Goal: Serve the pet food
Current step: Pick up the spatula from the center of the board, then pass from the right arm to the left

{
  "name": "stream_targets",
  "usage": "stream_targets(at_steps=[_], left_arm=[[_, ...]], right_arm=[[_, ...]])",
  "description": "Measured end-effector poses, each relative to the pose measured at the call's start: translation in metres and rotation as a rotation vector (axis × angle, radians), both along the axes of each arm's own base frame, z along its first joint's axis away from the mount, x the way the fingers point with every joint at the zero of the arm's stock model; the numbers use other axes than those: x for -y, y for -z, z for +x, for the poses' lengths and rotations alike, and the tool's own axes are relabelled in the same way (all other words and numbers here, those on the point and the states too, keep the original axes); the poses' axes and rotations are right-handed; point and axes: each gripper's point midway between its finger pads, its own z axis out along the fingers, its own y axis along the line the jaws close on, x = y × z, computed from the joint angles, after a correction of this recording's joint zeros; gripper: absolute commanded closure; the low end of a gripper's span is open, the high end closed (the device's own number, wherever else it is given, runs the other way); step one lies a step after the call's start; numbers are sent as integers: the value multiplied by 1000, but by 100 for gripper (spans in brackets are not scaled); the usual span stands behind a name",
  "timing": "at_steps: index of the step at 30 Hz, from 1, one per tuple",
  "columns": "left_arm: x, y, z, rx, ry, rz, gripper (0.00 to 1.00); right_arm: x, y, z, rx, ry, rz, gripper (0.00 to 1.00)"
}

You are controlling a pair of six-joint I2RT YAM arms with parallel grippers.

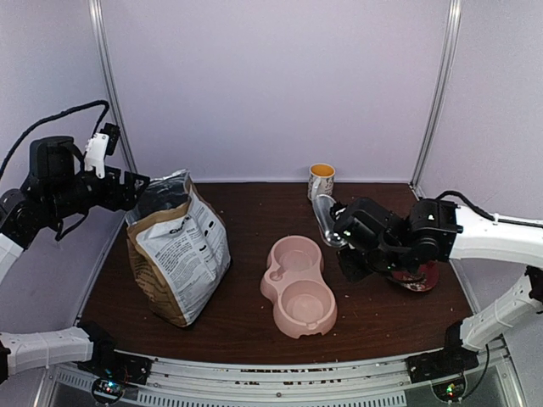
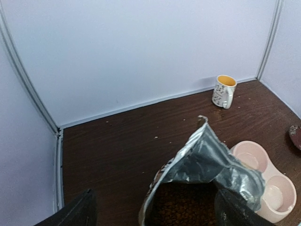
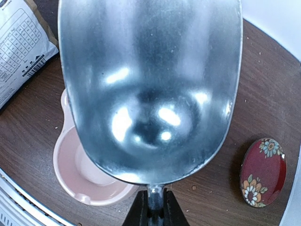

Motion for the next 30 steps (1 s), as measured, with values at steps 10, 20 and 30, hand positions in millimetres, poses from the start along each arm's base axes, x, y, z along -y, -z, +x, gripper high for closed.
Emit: stream_targets(at_steps=[10,20,30], left_arm=[[65,-40,0,-37,296,-86,13],[149,-44,-18,-136,626,-137,16],[219,-15,-41,-327,851,-142,24]], right_arm=[[-39,-42,8,106,-120,-37,100],[-50,-65,5,206,-174,-62,100],[-68,-64,-10,321,-243,-180,100]])
